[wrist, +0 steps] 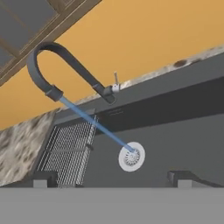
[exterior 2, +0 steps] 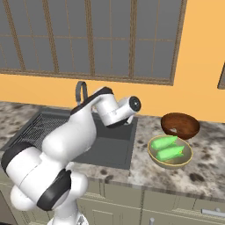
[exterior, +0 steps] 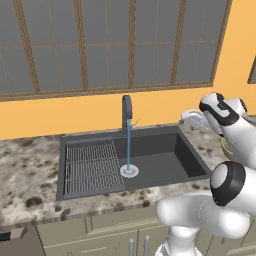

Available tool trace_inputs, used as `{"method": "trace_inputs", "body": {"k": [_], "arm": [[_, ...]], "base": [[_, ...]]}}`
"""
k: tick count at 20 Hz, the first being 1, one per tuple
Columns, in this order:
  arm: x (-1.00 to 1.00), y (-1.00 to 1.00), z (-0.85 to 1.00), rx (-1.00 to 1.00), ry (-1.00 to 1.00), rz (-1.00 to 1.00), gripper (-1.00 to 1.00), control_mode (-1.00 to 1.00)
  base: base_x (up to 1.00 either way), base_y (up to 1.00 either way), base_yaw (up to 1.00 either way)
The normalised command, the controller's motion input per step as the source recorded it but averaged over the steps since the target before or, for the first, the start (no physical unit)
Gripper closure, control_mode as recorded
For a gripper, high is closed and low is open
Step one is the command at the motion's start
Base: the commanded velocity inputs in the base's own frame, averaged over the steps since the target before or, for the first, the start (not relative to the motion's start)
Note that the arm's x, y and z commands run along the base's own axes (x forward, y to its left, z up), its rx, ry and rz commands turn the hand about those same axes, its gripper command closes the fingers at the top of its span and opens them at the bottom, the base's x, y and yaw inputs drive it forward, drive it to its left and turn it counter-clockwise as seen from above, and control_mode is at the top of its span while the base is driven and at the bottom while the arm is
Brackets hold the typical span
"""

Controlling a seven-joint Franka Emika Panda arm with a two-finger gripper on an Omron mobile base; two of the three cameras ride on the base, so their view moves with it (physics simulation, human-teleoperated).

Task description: Pick the corns from the sink and place them in one bowl. Place the mushroom in the other bowl. Then turn off the sink faucet.

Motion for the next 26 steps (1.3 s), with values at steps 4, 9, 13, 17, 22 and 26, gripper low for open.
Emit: {"method": "trace_inputs", "body": {"k": [4,9,13,17,22,26], "arm": [[0.41,0.21,-0.04,0.05,0.00,0.00,-1.00,-1.00],[0.27,0.37,-0.16,0.02,0.00,0.00,-1.00,-1.00],[0.12,0.39,-0.15,0.01,-0.04,0.00,-1.00,-1.00],[0.03,0.39,-0.10,0.00,-0.12,0.00,-1.00,-1.00],[0.13,0.21,-0.03,0.03,-0.08,0.00,-1.00,-1.00],[0.41,0.00,-0.10,0.08,0.04,0.00,-1.00,-1.00]], "base": [[0.00,0.00,0.00],[0.00,0.00,0.00],[0.00,0.00,0.00],[0.00,0.00,0.00],[0.00,0.00,0.00],[0.00,0.00,0.00]]}}
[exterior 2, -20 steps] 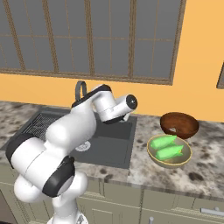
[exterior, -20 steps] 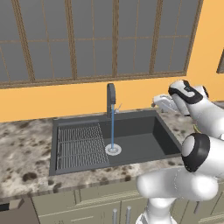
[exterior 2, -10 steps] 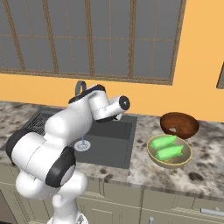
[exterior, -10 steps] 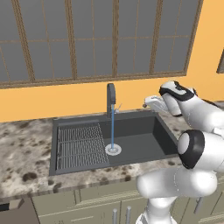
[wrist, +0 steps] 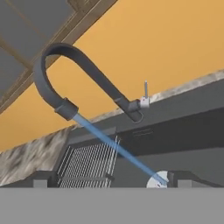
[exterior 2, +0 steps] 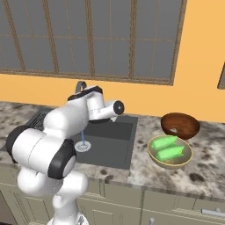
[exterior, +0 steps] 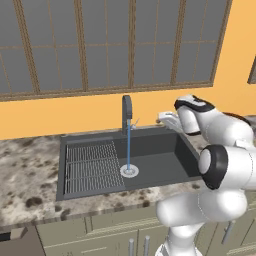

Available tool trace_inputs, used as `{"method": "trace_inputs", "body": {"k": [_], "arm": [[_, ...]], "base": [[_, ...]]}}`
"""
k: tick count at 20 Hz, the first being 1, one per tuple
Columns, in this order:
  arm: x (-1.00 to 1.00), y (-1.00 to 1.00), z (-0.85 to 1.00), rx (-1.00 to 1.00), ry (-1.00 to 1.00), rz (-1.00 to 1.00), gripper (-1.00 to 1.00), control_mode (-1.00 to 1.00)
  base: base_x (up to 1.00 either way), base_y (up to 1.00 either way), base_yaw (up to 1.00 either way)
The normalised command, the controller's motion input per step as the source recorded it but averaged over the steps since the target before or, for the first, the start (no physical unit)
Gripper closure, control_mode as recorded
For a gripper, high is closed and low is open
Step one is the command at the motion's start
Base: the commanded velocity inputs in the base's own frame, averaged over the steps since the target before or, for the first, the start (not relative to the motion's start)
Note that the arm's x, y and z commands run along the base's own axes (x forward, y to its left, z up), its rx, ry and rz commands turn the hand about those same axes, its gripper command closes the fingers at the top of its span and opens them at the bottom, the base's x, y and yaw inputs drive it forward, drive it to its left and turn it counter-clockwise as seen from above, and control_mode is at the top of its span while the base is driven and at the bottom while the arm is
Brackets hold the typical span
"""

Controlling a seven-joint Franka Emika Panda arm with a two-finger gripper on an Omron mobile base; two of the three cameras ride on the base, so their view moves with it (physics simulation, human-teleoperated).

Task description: Pick the corns from the sink and place them in one bowl. Place the mushroom in the other bowl. Then turn off the sink faucet.

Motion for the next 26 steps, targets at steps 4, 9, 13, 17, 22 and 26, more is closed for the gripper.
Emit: {"method": "trace_inputs", "body": {"k": [4,9,13,17,22,26], "arm": [[0.48,0.00,-0.24,0.08,0.09,0.02,-1.00,-1.00],[0.34,0.02,-0.32,0.05,0.02,0.03,-1.00,-1.00],[0.08,0.15,-0.06,0.06,-0.11,0.06,-1.00,-1.00],[0.14,0.17,-0.01,0.08,-0.08,0.06,-1.00,-1.00],[0.22,0.08,-0.09,0.08,0.00,0.05,-1.00,-1.00],[0.25,0.00,0.00,0.15,0.00,0.07,-1.00,-1.00]], "base": [[0.00,0.00,0.00],[0.00,0.00,0.00],[0.00,0.00,0.00],[0.00,0.00,0.00],[0.00,0.00,0.00],[0.00,0.00,0.00]]}}
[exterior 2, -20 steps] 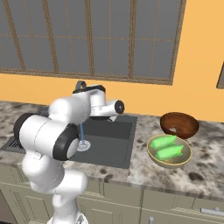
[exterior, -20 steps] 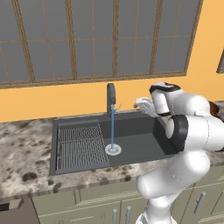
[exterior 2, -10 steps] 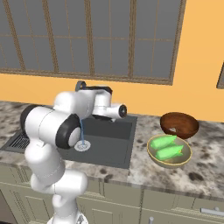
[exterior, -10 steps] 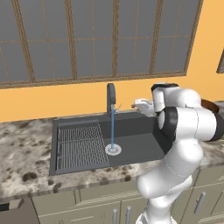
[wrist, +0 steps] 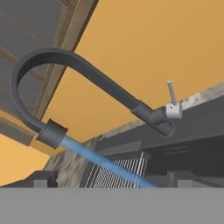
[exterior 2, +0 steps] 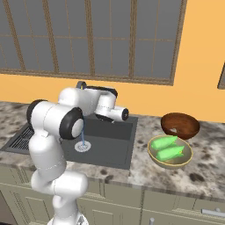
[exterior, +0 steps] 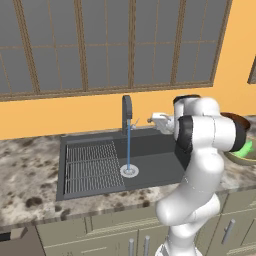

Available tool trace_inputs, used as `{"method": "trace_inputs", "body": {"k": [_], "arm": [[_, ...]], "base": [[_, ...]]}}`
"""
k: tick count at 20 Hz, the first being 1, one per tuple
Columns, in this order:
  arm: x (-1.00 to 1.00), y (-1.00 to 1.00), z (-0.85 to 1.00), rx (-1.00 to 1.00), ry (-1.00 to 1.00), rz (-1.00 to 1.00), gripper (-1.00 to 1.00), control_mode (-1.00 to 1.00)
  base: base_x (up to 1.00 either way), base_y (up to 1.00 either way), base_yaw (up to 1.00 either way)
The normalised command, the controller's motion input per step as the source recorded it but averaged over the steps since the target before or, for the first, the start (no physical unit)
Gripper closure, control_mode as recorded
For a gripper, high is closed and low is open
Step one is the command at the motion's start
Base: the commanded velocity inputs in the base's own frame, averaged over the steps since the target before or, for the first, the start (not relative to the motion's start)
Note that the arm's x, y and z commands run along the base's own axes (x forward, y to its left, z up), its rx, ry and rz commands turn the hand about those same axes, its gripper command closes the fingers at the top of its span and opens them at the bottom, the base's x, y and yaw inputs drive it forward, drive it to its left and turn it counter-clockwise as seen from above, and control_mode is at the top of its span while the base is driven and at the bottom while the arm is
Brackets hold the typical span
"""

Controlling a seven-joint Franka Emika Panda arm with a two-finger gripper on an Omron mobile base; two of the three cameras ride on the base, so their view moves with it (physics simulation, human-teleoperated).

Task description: Pick the corns from the sink and place them in one bowl. Place the mushroom in the other bowl. Then turn off the sink faucet.

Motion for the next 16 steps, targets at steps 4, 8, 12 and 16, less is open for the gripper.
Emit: {"method": "trace_inputs", "body": {"k": [4,8,12,16], "arm": [[0.21,0.05,-0.03,0.11,0.00,0.06,-1.00,-1.00],[0.26,0.23,-0.02,0.07,0.00,0.04,-1.00,-1.00],[0.36,0.12,-0.08,0.05,0.00,0.01,-1.00,-1.00],[0.53,0.00,-0.52,0.00,0.01,-0.01,-1.00,-1.00]], "base": [[0.00,0.00,0.00],[0.00,0.00,0.00],[0.00,0.00,0.00],[0.00,0.00,0.00]]}}
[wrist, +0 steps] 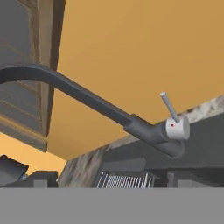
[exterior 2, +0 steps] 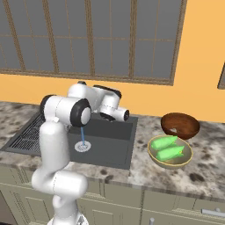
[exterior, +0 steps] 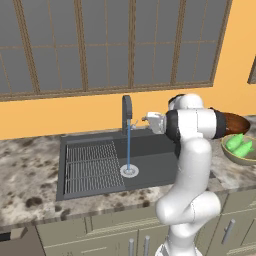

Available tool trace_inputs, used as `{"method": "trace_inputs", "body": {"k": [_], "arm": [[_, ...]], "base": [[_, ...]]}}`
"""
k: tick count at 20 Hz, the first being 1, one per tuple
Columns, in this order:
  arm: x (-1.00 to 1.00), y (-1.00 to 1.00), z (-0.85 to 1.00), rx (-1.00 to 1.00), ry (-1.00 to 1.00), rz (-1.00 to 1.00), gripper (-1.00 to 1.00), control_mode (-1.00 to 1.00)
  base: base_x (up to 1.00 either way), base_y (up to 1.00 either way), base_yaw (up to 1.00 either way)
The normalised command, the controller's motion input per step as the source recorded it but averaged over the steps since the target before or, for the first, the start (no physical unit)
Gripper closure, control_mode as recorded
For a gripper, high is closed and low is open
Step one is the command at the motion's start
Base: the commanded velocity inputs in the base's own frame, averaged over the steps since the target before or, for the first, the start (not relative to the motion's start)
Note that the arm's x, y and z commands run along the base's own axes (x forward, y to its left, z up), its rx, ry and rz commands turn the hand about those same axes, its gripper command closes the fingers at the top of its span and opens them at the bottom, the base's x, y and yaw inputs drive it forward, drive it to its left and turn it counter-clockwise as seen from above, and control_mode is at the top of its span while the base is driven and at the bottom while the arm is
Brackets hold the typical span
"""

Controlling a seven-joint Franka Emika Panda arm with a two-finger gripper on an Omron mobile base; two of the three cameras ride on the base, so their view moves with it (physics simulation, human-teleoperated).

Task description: Pick the corns from the sink and place them in one bowl. Place the mushroom in the other bowl. Then turn off the sink faucet.

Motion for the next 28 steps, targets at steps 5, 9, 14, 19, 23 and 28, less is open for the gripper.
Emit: {"method": "trace_inputs", "body": {"k": [5,9,14,19,23,28], "arm": [[0.51,0.00,-0.16,0.05,0.01,0.00,-1.00,-1.00],[0.52,0.00,-0.24,0.04,0.01,0.00,-1.00,-1.00],[0.53,0.00,-0.18,0.02,0.00,0.00,-1.00,-1.00],[0.53,0.22,-0.17,0.01,0.01,0.00,-1.00,-1.00],[0.53,0.55,-0.21,0.00,0.03,0.00,-1.00,-1.00],[0.11,0.93,-0.03,0.00,0.00,-0.02,-1.00,-1.00]], "base": [[0.00,0.00,0.00],[0.00,0.00,0.00],[0.00,0.00,0.00],[0.00,0.00,0.00],[0.00,0.00,0.00],[0.00,0.00,0.00]]}}
